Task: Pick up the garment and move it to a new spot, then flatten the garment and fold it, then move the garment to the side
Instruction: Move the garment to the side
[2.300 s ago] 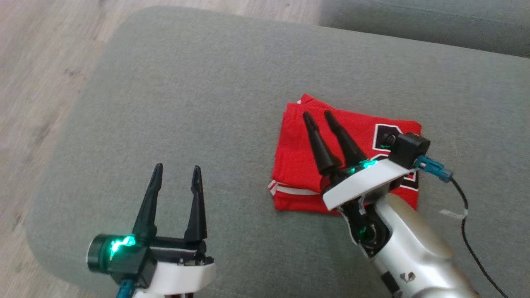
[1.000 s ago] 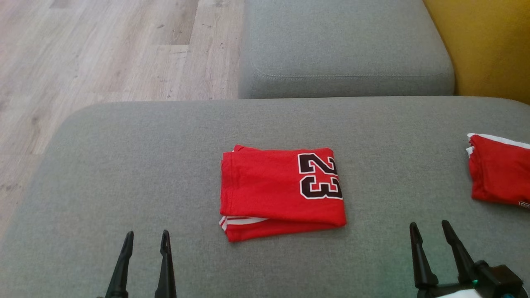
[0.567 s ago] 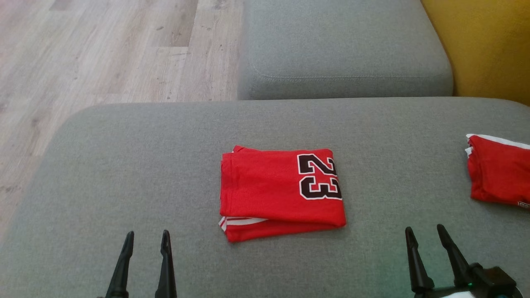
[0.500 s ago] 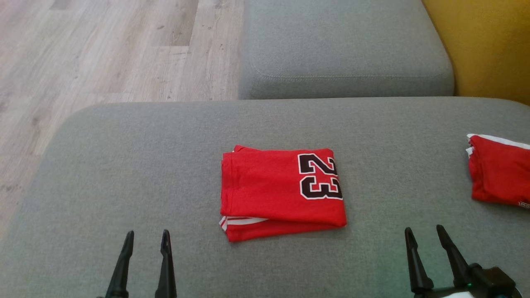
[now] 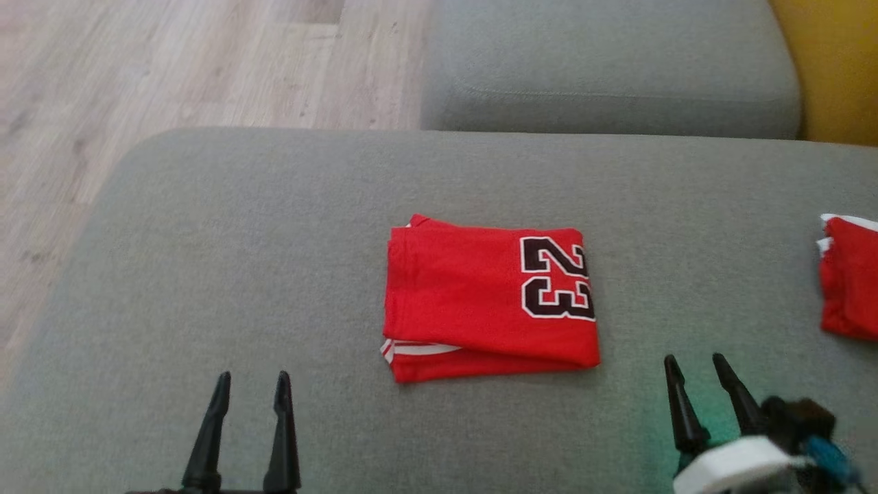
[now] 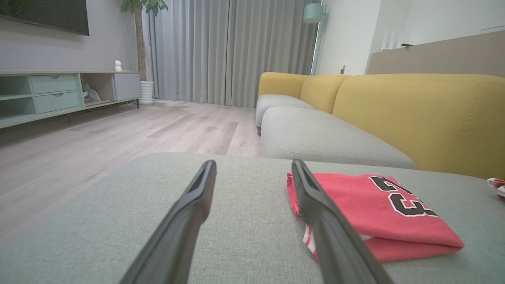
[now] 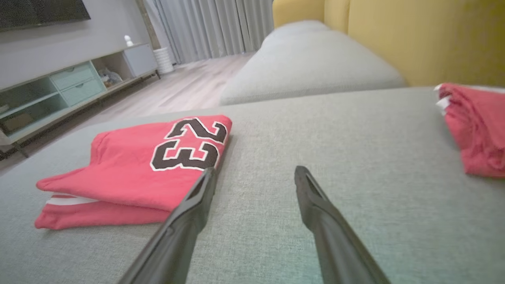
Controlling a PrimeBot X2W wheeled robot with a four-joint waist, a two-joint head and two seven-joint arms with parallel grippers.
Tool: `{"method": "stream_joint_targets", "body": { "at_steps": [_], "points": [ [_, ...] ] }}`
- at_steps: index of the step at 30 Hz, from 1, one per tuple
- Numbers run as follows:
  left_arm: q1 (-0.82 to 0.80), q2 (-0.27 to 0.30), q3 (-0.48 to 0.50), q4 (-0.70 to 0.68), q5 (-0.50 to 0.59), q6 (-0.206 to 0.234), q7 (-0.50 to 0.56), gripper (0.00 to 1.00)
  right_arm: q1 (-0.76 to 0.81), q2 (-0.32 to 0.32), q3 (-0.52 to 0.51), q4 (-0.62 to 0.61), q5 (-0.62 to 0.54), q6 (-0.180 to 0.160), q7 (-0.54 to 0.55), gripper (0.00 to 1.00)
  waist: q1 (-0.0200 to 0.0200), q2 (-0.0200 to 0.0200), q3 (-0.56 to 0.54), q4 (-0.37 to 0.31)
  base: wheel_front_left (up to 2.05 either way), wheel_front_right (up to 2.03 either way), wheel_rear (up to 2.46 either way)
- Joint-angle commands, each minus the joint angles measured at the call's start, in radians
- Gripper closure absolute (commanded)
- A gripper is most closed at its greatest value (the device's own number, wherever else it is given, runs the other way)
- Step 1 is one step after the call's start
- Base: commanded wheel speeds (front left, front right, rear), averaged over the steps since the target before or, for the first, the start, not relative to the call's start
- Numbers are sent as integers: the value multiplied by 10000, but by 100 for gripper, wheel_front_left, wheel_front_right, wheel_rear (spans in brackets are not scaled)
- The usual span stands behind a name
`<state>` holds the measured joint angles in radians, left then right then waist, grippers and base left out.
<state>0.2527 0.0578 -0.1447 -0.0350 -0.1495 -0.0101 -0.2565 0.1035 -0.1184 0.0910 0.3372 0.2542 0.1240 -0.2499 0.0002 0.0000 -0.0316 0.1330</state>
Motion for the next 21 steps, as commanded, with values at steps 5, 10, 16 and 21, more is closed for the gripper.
{"method": "stream_joint_targets", "body": {
  "at_steps": [5,10,16,21],
  "points": [
    [-480,-75,-39,-226,127,-210,-53,0,-1735,-263,535,857,1268,67,955,0,-2,0,438,372,0,0,0],
    [-816,-75,-172,-331,185,-262,-53,0,-3165,-99,1097,1438,3287,67,2566,0,-2,0,947,526,0,0,0],
    [-1155,-76,-399,-315,236,-325,-53,0,-4289,-51,1829,2159,5197,67,4273,0,-2,0,1399,699,0,0,0],
    [-1312,-76,-481,-287,116,-178,-53,0,-4552,-291,2330,1895,6730,67,4519,100,-2,0,1597,638,0,0,0]
  ]
}}
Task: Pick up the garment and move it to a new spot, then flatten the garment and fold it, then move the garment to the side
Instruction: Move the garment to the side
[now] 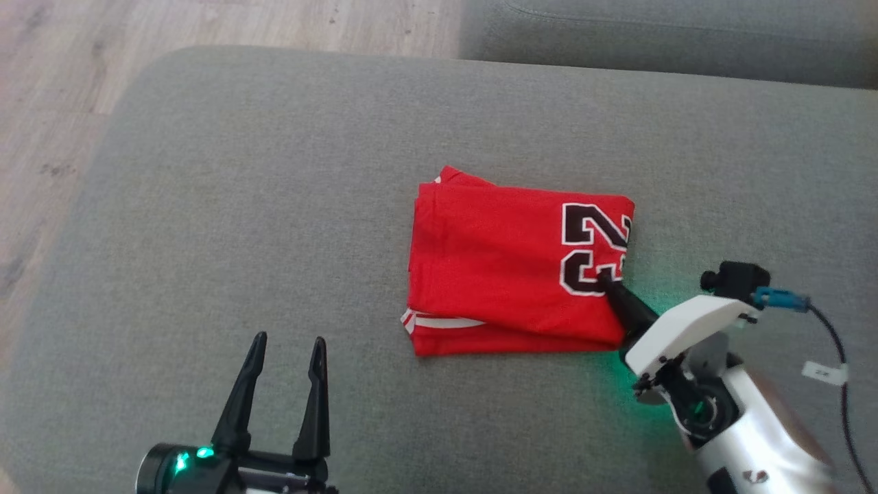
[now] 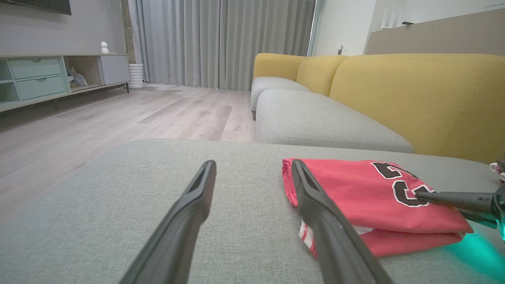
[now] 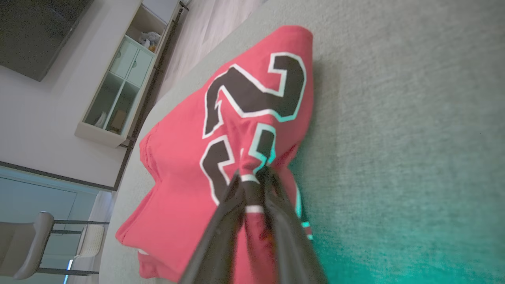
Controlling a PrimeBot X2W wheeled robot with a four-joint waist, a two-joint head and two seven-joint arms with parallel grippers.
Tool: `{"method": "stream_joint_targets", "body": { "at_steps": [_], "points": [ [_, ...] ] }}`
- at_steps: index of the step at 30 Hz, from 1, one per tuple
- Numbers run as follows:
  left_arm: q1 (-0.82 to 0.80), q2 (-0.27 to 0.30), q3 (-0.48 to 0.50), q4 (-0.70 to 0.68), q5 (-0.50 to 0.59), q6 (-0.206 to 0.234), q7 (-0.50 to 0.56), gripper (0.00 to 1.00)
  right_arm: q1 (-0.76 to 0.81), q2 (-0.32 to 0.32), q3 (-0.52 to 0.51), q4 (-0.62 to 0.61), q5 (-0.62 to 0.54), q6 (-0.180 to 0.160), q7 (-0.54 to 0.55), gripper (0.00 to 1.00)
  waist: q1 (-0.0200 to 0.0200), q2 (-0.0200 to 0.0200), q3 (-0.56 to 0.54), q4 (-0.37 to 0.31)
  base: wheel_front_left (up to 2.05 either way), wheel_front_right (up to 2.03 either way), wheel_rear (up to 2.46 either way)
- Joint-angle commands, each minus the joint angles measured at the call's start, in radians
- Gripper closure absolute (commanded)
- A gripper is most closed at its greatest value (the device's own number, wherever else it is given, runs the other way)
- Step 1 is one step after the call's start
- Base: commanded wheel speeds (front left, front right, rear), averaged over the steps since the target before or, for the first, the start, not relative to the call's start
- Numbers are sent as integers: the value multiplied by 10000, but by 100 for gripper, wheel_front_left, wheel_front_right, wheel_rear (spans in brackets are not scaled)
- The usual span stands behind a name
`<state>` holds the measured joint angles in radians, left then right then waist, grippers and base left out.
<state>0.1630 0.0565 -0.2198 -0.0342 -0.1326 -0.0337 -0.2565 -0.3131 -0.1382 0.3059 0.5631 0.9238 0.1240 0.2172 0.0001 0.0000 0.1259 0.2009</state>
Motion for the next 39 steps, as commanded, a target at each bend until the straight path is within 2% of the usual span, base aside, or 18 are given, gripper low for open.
{"method": "stream_joint_targets", "body": {
  "at_steps": [1,7,11,16,23,25,30,31,32,35,39],
  "points": [
    [-436,-62,257,-300,-74,56,-53,0,-409,-212,231,-389,107,67,-281,100,-1,0,44,-80,0,0,0],
    [-606,-62,299,-555,-188,143,-53,0,-749,-1263,547,-521,-163,67,-896,100,-1,0,387,-587,0,0,0],
    [-786,-62,366,-800,-324,125,-53,0,-1141,-2331,553,-921,-654,67,-869,100,-1,0,869,-1200,0,0,0],
    [-1113,-62,453,-995,-385,-59,-53,0,-1551,-3708,41,-1901,-1451,67,-443,100,-1,0,1593,-2113,0,0,0],
    [-1698,-62,614,-946,-258,-386,-53,0,-1317,-4946,-2097,-3725,-2443,67,785,100,-1,0,2455,-3074,0,0,0],
    [-1776,-62,631,-925,-231,-432,-53,0,-1203,-5035,-2498,-3978,-2596,67,998,100,-1,0,2559,-3161,0,0,0],
    [-2140,-62,679,-893,-146,-607,-53,0,-524,-5189,-4545,-5045,-3395,67,1997,100,-1,0,2986,-3335,0,0,0],
    [-2203,-62,678,-879,-143,-632,-53,0,-370,-5117,-4868,-5230,-3565,67,2204,16,-1,0,3038,-3322,0,0,0],
    [-2264,-62,685,-850,-156,-651,-53,0,-232,-5005,-5130,-5455,-3726,67,2345,0,-1,0,3073,-3299,0,0,0],
    [-2411,-62,692,-788,-338,-673,-53,0,121,-4456,-5599,-6248,-4144,67,2335,0,-1,0,3037,-3156,0,0,0],
    [-2468,-62,524,-650,-545,-718,-53,0,572,-3648,-5429,-6784,-5374,67,1401,0,-1,0,2605,-2815,0,0,0]
  ]
}}
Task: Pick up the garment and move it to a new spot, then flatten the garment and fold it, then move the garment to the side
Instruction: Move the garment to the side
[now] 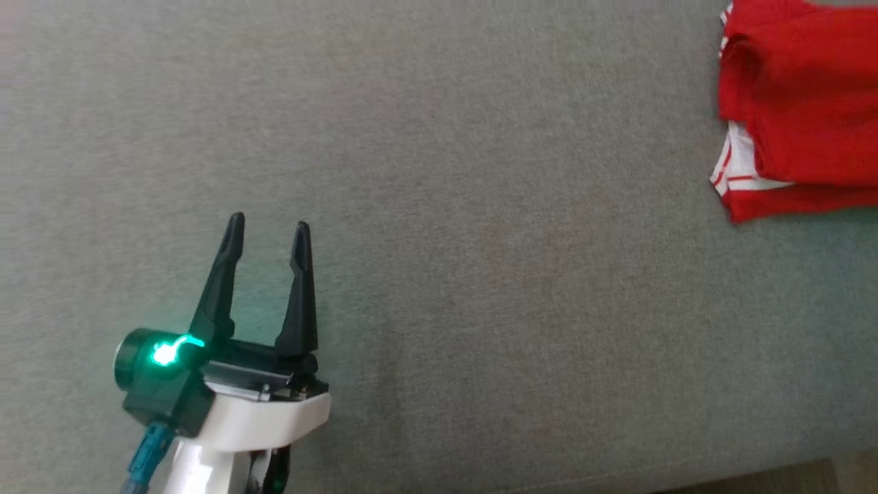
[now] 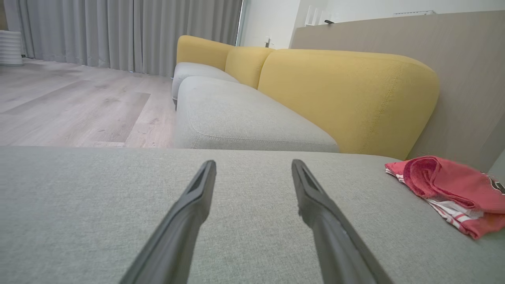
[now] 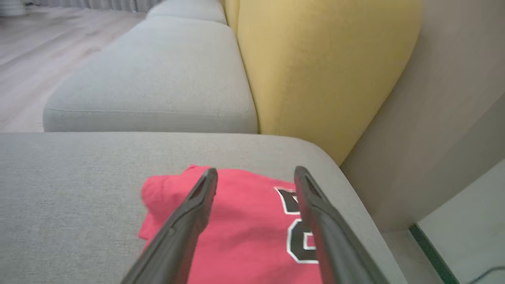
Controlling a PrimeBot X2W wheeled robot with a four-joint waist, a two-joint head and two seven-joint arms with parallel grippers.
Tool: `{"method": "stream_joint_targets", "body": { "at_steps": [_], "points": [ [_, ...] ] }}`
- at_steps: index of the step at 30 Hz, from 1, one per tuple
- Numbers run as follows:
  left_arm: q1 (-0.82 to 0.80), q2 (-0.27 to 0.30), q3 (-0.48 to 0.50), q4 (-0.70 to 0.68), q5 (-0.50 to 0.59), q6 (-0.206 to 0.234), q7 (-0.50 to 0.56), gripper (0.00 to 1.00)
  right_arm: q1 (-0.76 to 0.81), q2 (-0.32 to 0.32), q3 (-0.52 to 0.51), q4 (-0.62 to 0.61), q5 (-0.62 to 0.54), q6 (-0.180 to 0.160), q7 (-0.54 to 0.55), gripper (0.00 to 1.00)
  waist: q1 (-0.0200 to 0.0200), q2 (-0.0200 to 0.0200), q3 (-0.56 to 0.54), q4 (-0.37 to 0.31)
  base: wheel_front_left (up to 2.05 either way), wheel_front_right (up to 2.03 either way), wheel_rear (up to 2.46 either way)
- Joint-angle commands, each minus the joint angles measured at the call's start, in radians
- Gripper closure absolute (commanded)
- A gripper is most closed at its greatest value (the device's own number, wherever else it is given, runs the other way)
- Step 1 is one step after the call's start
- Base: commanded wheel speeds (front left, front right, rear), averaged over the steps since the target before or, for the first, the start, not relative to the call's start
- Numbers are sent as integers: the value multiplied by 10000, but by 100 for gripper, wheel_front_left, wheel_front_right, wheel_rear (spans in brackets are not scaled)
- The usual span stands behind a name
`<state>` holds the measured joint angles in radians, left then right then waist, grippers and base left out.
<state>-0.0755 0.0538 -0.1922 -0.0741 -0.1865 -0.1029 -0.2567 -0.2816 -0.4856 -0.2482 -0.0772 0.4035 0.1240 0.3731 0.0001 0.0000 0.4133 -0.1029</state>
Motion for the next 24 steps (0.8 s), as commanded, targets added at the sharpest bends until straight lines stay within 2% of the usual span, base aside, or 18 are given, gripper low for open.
{"method": "stream_joint_targets", "body": {
  "at_steps": [1,5,9,15,17,18,21,24],
  "points": [
    [-74,-36,201,-193,-39,-24,-51,0,377,68,343,-428,-500,67,-460,0,-1,0,-422,329,0,0,0],
    [20,-36,121,-21,-127,161,-51,0,904,1278,1564,-35,-1207,67,-1526,0,-1,0,-1102,785,0,0,0],
    [250,-36,46,92,-127,465,-51,0,1367,2302,2842,1070,-1351,67,-2837,0,-1,0,-1855,1249,0,0,0],
    [993,-36,148,214,136,950,-51,0,1919,3412,3995,3234,-1533,67,-5787,0,-1,0,-3202,1690,0,0,0],
    [1424,-36,291,166,358,1155,-51,0,2134,3664,4394,3594,-1500,67,-6243,0,-1,0,-3675,1729,0,0,0],
    [1668,-36,344,138,430,1237,-51,0,2262,3746,4469,3636,-1556,67,-6316,0,-1,0,-3874,1742,0,0,0],
    [2261,-36,472,13,590,1320,-51,0,2797,3996,4154,2740,-1932,67,-6341,0,-1,0,-4217,1768,0,0,0],
    [2577,-36,533,-22,848,1148,-51,0,3524,4200,3589,1970,-2628,67,-6344,0,-1,0,-4487,1846,0,0,0]
  ]
}}
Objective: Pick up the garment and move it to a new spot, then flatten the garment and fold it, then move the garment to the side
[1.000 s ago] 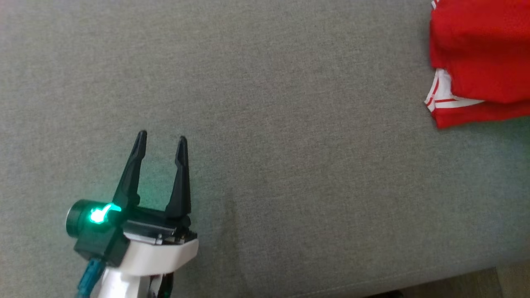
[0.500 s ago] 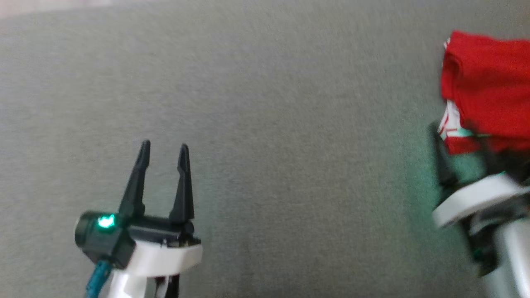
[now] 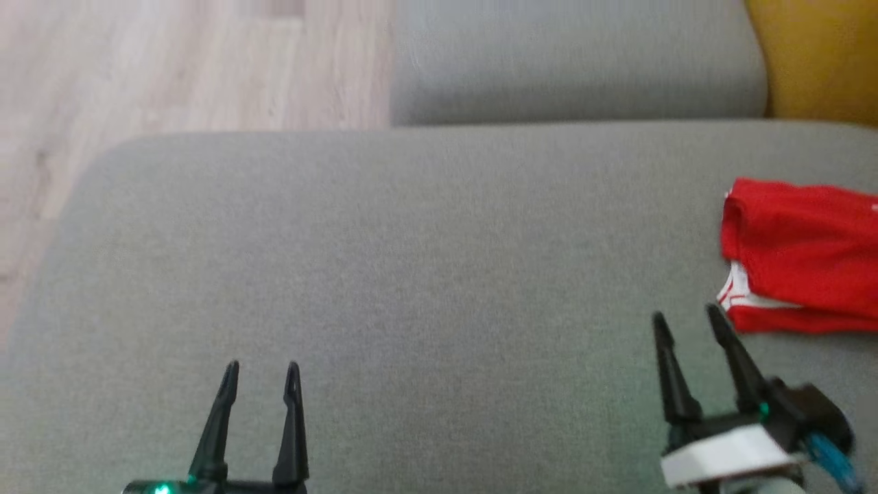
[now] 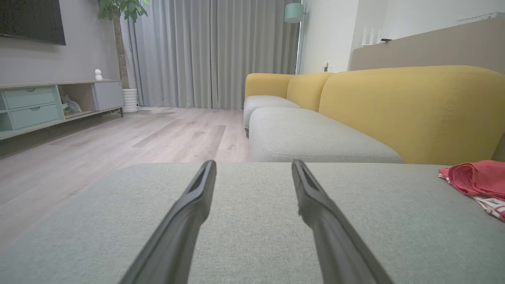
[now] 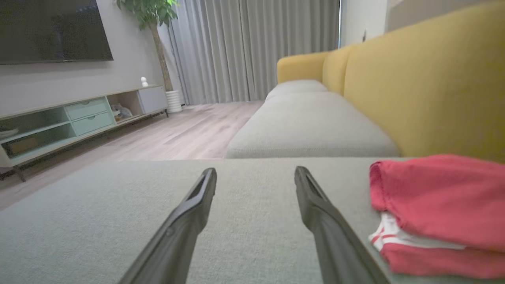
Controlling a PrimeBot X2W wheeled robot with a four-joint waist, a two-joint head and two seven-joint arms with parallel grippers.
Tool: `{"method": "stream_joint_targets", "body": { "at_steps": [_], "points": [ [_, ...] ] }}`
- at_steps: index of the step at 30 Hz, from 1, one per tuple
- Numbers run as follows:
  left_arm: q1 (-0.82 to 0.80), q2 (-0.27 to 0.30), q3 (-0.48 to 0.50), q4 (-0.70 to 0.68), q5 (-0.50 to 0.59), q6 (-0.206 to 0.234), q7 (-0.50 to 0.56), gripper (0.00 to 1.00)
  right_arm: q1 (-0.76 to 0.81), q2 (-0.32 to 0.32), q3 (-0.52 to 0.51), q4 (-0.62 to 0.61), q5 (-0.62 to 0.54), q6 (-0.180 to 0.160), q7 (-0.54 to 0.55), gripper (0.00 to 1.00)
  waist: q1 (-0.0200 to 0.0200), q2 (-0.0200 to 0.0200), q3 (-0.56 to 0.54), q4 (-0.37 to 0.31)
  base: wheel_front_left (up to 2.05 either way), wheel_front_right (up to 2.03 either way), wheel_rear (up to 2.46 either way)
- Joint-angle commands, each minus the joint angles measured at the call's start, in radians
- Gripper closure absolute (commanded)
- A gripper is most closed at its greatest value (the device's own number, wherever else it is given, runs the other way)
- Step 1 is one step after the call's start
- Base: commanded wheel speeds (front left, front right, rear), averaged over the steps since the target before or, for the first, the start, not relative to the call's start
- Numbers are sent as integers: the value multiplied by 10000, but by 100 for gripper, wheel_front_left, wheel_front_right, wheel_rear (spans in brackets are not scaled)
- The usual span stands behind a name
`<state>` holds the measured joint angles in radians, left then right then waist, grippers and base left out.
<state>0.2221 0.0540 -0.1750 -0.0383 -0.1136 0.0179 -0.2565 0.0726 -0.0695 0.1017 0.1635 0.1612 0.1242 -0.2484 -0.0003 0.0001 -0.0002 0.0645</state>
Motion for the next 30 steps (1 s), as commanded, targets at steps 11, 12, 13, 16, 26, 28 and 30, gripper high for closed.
{"method": "stream_joint_targets", "body": {
  "at_steps": [11,12,13,16,26,28,30],
  "points": [
    [-150,-38,642,-9,404,-574,-53,0,1178,189,-240,-1467,-872,65,-132,0,3,-1,-833,-15,0,0,0],
    [-151,-38,665,15,416,-608,-53,0,1185,189,-227,-1474,-847,65,-132,0,3,-1,-851,-51,0,0,0],
    [-150,-38,696,30,429,-630,-53,0,1190,190,-227,-1483,-826,65,-132,0,3,-1,-865,-87,0,0,0],
    [-129,-38,819,44,440,-642,-53,0,1184,191,-180,-1476,-798,65,-132,0,3,-1,-872,-210,0,0,0],
    [391,11,768,415,405,-623,0,100,1558,259,-408,-1035,-825,-2,-25,100,3,-1,-970,-347,0,0,0],
    [542,9,739,865,346,-624,6,100,1665,259,-394,-613,-766,-3,-8,100,3,-1,-968,-352,0,0,0],
    [508,16,749,850,85,-625,39,100,1640,249,-398,-629,-506,-2,25,100,3,-1,-950,-357,0,0,0]
  ]
}}
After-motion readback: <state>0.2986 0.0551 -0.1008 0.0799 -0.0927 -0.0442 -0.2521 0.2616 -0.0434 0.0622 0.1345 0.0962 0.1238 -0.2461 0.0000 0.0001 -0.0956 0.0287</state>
